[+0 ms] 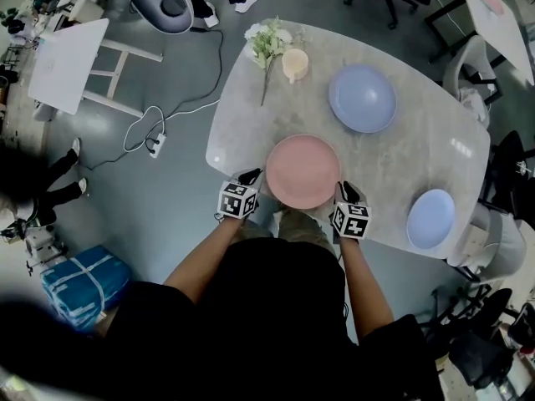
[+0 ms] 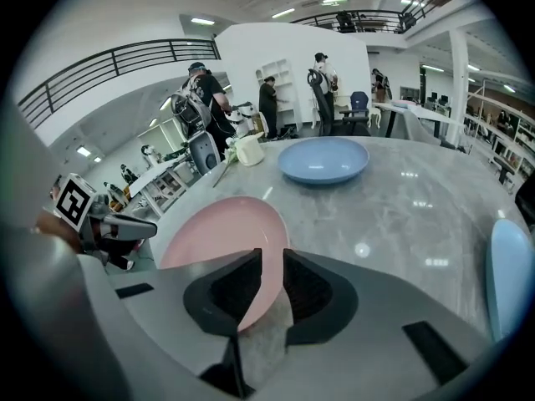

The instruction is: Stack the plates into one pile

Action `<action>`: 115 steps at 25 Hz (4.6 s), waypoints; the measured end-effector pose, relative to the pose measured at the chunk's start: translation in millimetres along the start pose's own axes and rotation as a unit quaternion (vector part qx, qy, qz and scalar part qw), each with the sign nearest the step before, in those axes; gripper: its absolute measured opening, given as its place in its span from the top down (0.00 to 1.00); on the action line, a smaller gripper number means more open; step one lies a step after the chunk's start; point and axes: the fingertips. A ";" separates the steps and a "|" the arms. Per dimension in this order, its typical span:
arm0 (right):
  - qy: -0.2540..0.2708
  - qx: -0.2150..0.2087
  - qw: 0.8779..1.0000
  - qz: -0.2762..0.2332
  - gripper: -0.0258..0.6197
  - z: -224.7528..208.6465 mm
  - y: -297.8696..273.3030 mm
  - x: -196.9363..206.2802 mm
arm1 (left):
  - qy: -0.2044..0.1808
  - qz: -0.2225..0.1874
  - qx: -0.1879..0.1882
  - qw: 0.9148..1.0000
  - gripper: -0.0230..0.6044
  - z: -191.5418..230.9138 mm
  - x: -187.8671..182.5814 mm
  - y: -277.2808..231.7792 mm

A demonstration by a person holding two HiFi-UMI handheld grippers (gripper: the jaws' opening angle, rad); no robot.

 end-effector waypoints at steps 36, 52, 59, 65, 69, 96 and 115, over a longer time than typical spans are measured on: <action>-0.139 0.062 0.987 0.052 0.91 -17.9 -22.4 47.1 | 0.017 0.095 0.120 0.988 0.84 -7.5 15.1 -48.8; -0.293 0.100 0.945 -0.104 0.92 9.8 83.3 54.1 | -0.056 0.071 0.217 0.972 0.86 -41.0 -57.8 4.9; -0.319 0.103 0.931 -0.147 0.92 -28.5 138.4 68.9 | -0.094 0.050 0.214 0.971 0.88 -106.0 -80.4 0.9; -0.344 0.095 0.918 -0.171 0.92 -86.7 185.1 91.8 | -0.102 0.041 0.210 0.972 0.89 -181.4 -80.4 -8.7; -0.360 0.097 0.910 -0.181 0.92 -134.5 221.9 104.5 | -0.104 0.050 0.202 0.973 0.89 -240.3 -74.6 -21.8; -0.405 0.139 0.873 -0.234 0.92 -342.0 337.5 135.1 | -0.139 0.054 0.219 0.964 0.90 -470.9 -104.4 -95.9; -0.423 0.154 0.881 -0.148 0.92 -470.6 281.4 76.7 | -0.119 0.125 0.230 0.958 0.88 -511.1 -148.8 -224.7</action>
Point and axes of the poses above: the fingertips, and each gripper's own axes: y backward along the fingers, z to its left, x out of its underside, and after that the axes turned 15 degrees about -y, right-handed
